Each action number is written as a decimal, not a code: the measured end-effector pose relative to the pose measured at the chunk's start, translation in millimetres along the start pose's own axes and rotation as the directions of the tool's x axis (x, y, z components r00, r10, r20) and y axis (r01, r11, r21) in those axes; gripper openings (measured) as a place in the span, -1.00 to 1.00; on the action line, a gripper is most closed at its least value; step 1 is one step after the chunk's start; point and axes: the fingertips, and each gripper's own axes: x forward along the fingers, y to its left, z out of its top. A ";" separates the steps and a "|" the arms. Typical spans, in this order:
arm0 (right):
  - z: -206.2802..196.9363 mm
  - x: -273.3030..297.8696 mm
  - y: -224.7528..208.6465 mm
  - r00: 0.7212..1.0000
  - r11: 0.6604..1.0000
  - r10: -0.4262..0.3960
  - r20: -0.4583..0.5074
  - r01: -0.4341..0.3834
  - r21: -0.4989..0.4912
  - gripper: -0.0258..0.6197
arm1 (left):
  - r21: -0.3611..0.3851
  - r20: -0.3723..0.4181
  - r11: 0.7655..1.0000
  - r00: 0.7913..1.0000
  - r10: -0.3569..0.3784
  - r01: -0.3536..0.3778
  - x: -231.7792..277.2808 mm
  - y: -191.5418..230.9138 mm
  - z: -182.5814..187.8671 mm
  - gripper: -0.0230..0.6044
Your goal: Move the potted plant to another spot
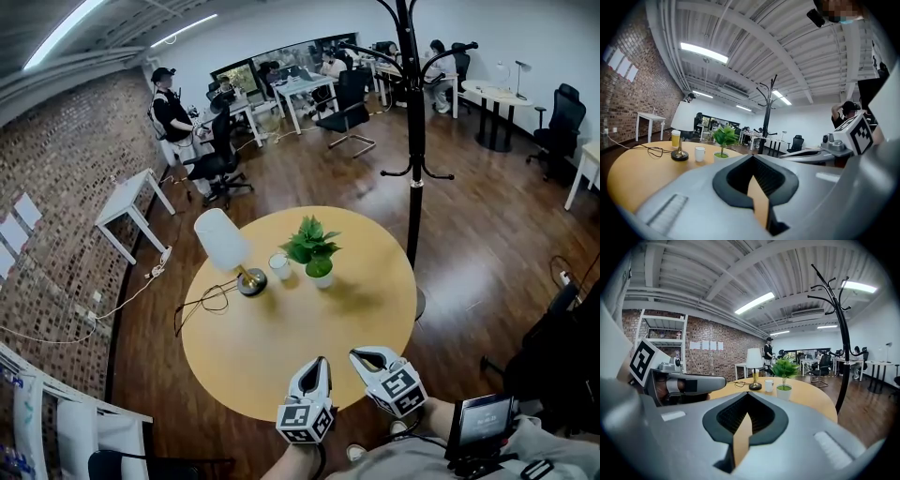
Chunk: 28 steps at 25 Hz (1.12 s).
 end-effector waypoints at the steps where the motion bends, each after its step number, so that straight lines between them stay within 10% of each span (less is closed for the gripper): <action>1: 0.1 -1.8 -1.3 1.000 1.000 0.001 0.001 -0.001 -0.001 -0.90 | 0.002 0.000 1.000 1.000 0.001 -0.001 0.4 -2.2 0.2 -0.95; 28: 3.1 -3.2 -3.5 1.000 1.000 0.006 -0.002 -0.006 -0.025 -0.90 | -0.003 0.004 1.000 1.000 0.012 -0.012 -0.8 -4.3 -0.6 -0.95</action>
